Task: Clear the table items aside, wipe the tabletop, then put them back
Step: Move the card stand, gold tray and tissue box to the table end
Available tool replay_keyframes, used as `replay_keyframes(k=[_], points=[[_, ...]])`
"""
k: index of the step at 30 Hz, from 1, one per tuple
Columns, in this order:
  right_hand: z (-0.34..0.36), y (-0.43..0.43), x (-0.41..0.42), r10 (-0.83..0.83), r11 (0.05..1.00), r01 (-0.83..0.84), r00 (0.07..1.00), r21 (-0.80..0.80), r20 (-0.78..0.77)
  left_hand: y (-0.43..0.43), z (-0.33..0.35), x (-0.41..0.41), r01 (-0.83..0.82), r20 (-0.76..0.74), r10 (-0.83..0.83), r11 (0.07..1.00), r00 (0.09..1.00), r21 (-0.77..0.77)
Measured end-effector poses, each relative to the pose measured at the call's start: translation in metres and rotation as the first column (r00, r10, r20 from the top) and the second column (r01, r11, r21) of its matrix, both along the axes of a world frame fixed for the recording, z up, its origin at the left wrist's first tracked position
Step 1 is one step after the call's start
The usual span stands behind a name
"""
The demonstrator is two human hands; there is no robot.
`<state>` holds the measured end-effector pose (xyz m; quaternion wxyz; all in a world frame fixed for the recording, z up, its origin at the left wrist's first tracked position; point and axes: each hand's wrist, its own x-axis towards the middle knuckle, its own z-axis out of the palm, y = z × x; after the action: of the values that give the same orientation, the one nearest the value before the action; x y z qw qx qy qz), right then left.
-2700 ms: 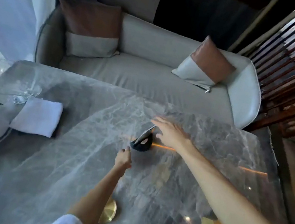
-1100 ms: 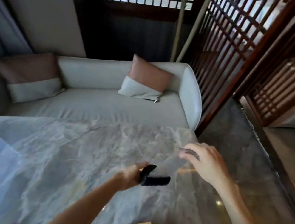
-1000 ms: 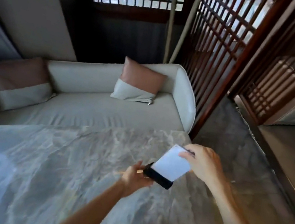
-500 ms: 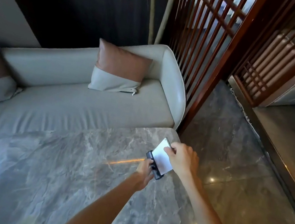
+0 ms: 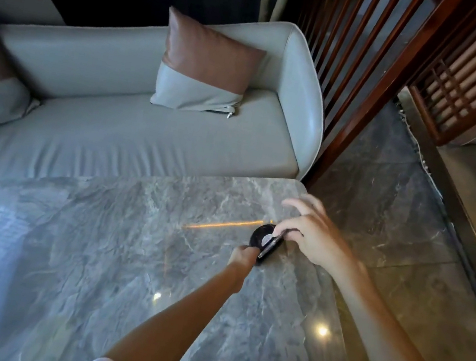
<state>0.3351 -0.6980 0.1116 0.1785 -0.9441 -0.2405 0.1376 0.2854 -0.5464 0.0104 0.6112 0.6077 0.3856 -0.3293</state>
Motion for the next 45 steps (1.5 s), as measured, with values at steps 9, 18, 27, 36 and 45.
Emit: replay_keyframes(k=[9,18,27,36,45], points=[[-0.007,0.033,-0.024,-0.496,0.847,0.522,0.844,0.098,-0.203,-0.019,0.017,-0.013,0.032,0.029,-0.029,0.994,0.999,-0.108],[0.000,0.041,-0.022,-0.483,0.876,0.475,0.857,-0.086,-0.181,0.041,0.056,-0.060,0.227,0.260,-0.223,0.974,0.940,0.014],[-0.009,0.195,-0.176,-0.534,0.763,0.540,0.836,0.355,-0.125,0.302,0.068,-0.233,0.023,0.356,-0.207,0.888,0.911,0.459],[-0.056,0.414,-0.427,-0.165,0.945,0.266,0.890,0.189,-0.424,0.458,0.072,-0.469,-0.112,0.174,-0.036,0.635,0.984,0.764],[-0.095,0.523,-0.488,-0.274,0.929,0.364,0.562,-0.065,-0.780,0.539,0.046,-0.518,-0.038,0.067,0.000,0.824,0.998,0.565]])
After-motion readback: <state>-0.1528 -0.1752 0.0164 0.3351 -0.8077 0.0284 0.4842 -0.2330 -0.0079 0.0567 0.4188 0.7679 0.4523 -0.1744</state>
